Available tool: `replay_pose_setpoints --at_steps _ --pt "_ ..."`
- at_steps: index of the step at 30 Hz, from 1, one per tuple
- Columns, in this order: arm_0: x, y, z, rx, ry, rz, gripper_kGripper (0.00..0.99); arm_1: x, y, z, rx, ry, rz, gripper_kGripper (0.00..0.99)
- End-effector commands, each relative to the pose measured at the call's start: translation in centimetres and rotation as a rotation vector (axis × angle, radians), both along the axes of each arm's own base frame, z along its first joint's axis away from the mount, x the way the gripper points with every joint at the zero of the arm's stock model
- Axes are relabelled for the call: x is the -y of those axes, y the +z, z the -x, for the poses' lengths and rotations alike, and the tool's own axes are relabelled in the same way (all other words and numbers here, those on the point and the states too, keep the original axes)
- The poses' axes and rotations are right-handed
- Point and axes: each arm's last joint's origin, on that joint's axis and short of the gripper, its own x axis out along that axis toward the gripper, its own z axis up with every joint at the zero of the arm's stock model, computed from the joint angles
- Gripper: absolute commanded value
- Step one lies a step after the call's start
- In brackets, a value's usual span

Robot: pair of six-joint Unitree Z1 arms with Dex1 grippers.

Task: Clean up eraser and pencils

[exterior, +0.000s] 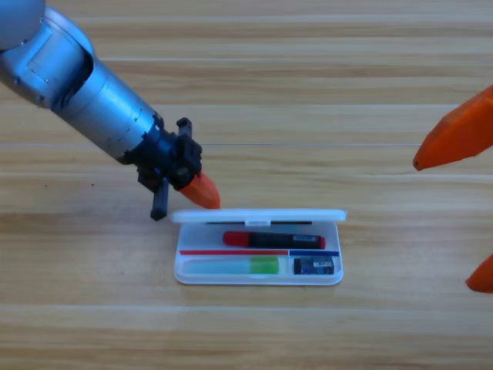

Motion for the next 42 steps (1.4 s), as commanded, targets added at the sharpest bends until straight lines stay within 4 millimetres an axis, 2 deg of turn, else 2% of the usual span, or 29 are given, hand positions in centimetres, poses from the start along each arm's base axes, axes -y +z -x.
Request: replay_pose_setpoints --at_steps 1,19,42 --pt "1.0 -1.3 1.7 -0.029 -0.048 -0.045 0.0 0.0 -0.2 0.4 -0.013 0.015 -0.008 0.931" --pt "1.2 -3.2 2.7 -0.051 -0.065 -0.065 0.0 -0.2 -0.5 0.4 -0.026 0.019 -0.003 0.931" --pt "1.1 -4.5 3.3 -0.067 -0.065 -0.08 0.0 -0.2 -0.5 0.4 -0.031 0.023 -0.005 0.931"
